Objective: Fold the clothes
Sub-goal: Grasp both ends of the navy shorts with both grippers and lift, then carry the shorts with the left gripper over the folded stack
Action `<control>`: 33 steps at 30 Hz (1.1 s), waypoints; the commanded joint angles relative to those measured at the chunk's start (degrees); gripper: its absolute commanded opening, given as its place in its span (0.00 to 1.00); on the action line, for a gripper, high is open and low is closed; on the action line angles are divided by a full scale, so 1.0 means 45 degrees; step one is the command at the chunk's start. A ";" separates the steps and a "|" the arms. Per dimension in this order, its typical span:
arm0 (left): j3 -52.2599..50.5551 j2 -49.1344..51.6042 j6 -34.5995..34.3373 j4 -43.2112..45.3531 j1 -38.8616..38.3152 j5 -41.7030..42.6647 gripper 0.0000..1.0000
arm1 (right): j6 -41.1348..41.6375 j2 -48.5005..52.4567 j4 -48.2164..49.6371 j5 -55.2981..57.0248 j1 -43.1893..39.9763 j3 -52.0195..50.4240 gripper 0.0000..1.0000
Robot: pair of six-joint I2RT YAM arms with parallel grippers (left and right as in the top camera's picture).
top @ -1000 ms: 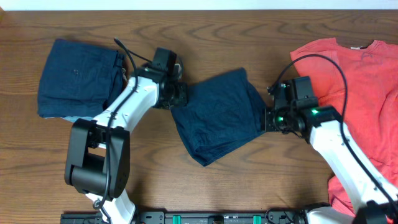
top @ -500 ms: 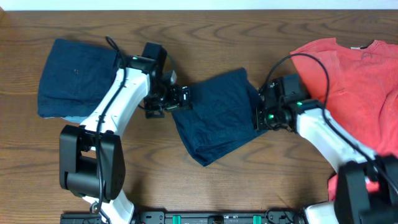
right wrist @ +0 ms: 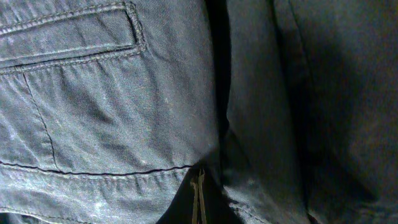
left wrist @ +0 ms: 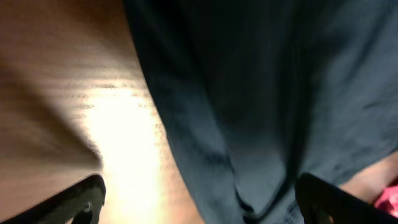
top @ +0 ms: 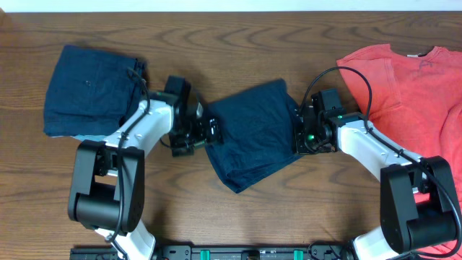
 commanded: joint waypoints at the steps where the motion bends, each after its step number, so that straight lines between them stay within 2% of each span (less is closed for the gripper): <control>1: -0.1025 -0.0151 -0.0471 0.1039 0.0010 0.1122 0.98 | -0.0223 0.0520 -0.0010 0.0491 0.0053 -0.0053 0.01; 7: -0.2361 -0.0126 -0.1078 0.3434 -0.0170 0.2370 0.98 | -0.0223 0.0520 0.0000 0.0491 0.0053 -0.0058 0.01; 15: -0.2560 0.0408 -0.3507 0.5343 -0.1277 0.1253 0.99 | -0.0219 0.0520 -0.0005 0.0432 0.0053 -0.0058 0.01; 16: -0.2560 0.0583 -0.3808 0.5717 -0.1423 0.1253 0.96 | -0.0219 0.0520 -0.0015 0.0432 0.0053 -0.0053 0.01; 19: -0.2555 0.1117 -0.4595 0.6572 -0.1729 0.1171 0.80 | -0.0219 0.0520 -0.0053 0.0427 0.0053 -0.0058 0.01; 21: -0.2555 0.1443 -0.4940 0.6732 -0.1831 0.1166 0.61 | -0.0219 0.0520 -0.0049 0.0379 0.0053 -0.0058 0.01; 24: -0.2555 0.1656 -0.4920 0.6611 -0.1826 0.1166 0.41 | -0.0219 0.0515 -0.0053 0.0345 0.0053 -0.0058 0.01; 27: -0.2555 0.1656 -0.4862 0.6543 -0.1826 0.1171 0.27 | -0.0219 0.0520 -0.0092 0.0345 0.0053 -0.0058 0.01; 30: -0.2550 0.1647 -0.4367 0.6368 -0.1826 0.1175 0.06 | -0.0219 0.0515 -0.0165 0.0345 0.0053 -0.0053 0.01; 33: -0.2487 0.1501 -0.4046 0.5649 -0.1792 0.1180 0.06 | -0.0223 0.0457 -0.0442 0.0340 0.0053 -0.0034 0.01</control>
